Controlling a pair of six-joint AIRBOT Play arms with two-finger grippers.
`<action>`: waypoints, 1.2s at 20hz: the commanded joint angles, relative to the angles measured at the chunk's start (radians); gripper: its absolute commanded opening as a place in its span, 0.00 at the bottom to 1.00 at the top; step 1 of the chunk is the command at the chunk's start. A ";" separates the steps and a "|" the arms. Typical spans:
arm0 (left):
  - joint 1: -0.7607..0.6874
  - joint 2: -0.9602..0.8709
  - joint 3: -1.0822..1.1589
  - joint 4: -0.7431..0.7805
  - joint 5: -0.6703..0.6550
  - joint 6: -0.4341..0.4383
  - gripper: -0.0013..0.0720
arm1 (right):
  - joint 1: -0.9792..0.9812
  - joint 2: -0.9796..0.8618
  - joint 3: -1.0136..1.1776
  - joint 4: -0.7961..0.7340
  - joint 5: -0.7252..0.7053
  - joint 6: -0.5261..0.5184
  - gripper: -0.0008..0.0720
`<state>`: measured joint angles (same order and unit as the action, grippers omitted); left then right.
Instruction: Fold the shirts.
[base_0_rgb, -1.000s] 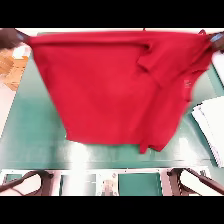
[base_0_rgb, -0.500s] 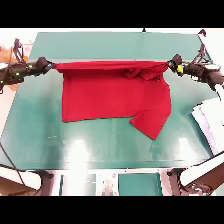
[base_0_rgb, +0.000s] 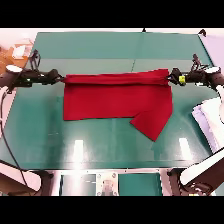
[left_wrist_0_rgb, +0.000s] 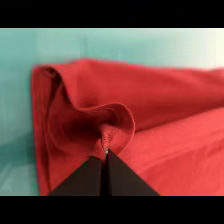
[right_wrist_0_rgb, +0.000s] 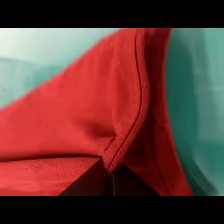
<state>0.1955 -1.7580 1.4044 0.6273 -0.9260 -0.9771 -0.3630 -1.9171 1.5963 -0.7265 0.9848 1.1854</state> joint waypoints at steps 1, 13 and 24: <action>-0.058 -0.029 -0.001 0.122 -0.017 -0.087 0.05 | -0.002 -0.003 -0.001 -0.053 0.030 0.011 0.04; -0.024 -0.028 0.042 0.272 -0.269 -0.306 0.98 | -0.040 0.018 0.029 -0.068 0.162 0.061 0.38; 0.081 0.406 -0.507 0.332 -0.372 -0.410 0.98 | -0.285 0.565 -0.577 -0.274 0.290 0.153 0.37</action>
<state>0.2710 -1.5146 1.1316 0.9604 -1.3899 -1.3762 -0.5880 -1.5158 1.2335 -0.9344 1.2850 1.3140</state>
